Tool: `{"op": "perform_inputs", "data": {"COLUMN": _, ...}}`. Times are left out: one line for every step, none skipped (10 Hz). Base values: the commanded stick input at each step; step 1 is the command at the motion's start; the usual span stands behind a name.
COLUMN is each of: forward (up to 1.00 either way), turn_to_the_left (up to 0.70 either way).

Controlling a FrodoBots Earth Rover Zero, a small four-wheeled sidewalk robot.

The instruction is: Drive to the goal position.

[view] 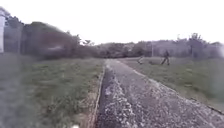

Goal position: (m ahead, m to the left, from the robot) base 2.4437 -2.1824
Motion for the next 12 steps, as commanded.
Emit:
{"op": "perform_inputs", "data": {"forward": 0.70, "turn_to_the_left": -0.14}}
{"op": "perform_inputs", "data": {"forward": 0.70, "turn_to_the_left": -0.14}}
{"op": "perform_inputs", "data": {"forward": 0.70, "turn_to_the_left": -0.14}}
{"op": "perform_inputs", "data": {"forward": 0.70, "turn_to_the_left": -0.14}}
{"op": "perform_inputs", "data": {"forward": 0.70, "turn_to_the_left": -0.14}}
{"op": "perform_inputs", "data": {"forward": 0.70, "turn_to_the_left": -0.14}}
{"op": "perform_inputs", "data": {"forward": 0.70, "turn_to_the_left": -0.14}}
{"op": "perform_inputs", "data": {"forward": 0.70, "turn_to_the_left": -0.14}}
{"op": "perform_inputs", "data": {"forward": 0.70, "turn_to_the_left": -0.14}}
{"op": "perform_inputs", "data": {"forward": 0.70, "turn_to_the_left": -0.14}}
{"op": "perform_inputs", "data": {"forward": 0.70, "turn_to_the_left": -0.14}}
{"op": "perform_inputs", "data": {"forward": 0.70, "turn_to_the_left": -0.14}}
